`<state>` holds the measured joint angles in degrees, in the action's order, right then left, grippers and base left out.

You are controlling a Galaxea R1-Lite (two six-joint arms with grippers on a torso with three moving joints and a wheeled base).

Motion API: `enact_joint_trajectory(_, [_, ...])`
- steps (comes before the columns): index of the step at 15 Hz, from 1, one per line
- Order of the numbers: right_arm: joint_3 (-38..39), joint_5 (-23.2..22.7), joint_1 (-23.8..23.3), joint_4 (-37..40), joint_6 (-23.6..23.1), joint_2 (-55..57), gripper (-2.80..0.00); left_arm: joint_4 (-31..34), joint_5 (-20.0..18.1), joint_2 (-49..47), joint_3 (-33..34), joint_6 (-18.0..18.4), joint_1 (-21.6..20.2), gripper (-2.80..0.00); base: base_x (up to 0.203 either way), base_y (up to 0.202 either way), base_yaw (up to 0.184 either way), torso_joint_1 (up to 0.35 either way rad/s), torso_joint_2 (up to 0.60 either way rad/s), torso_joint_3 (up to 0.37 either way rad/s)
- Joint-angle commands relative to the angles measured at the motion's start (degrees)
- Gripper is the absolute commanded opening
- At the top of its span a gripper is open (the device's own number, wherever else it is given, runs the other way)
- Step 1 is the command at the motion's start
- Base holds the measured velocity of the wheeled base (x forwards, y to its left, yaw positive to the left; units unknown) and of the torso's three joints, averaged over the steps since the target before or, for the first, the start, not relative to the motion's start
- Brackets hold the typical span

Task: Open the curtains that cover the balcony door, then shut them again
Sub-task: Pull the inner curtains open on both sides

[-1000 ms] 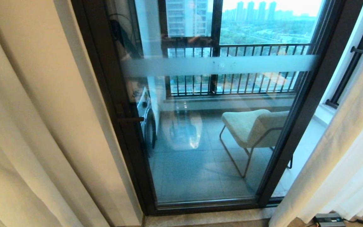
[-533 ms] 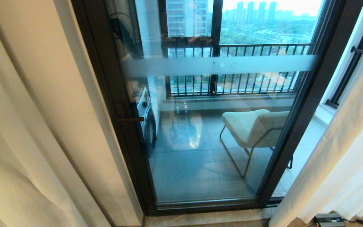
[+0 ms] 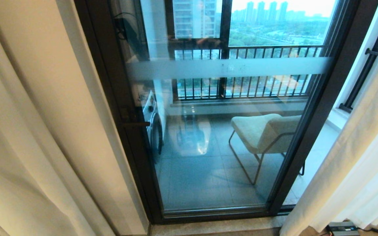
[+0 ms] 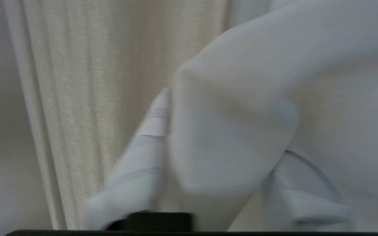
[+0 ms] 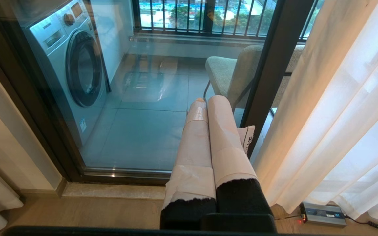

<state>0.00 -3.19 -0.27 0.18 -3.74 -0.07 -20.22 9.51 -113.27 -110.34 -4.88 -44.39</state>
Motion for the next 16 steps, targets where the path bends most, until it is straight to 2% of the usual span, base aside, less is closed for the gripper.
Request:
enact_joint_trajectory(1, [0.0,-0.1,0.0,0.0,0.0,0.1,-2.80,-0.2,0.1,1.7,1.8,0.0,0.7,0.00,0.000,0.000,0.000,0.000,0.00,0.000])
enact_joint_trajectory(8, [0.0,-0.1,0.0,0.0,0.0,0.1,-2.80,0.3,0.1,10.7,14.8,-0.1,2.8,0.00,0.000,0.000,0.000,0.000,0.00,0.000])
enact_joint_trajectory(13, [0.0,-0.1,0.0,0.0,0.0,0.1,-2.80,0.6,0.3,22.1,30.6,0.1,4.2,0.00,0.000,0.000,0.000,0.000,0.00,0.000])
enact_joint_trajectory(16, [0.0,-0.1,-0.1,0.0,0.0,0.1,-2.80,0.5,0.4,30.0,42.8,0.1,4.2,0.00,0.000,0.000,0.000,0.000,0.00,0.000])
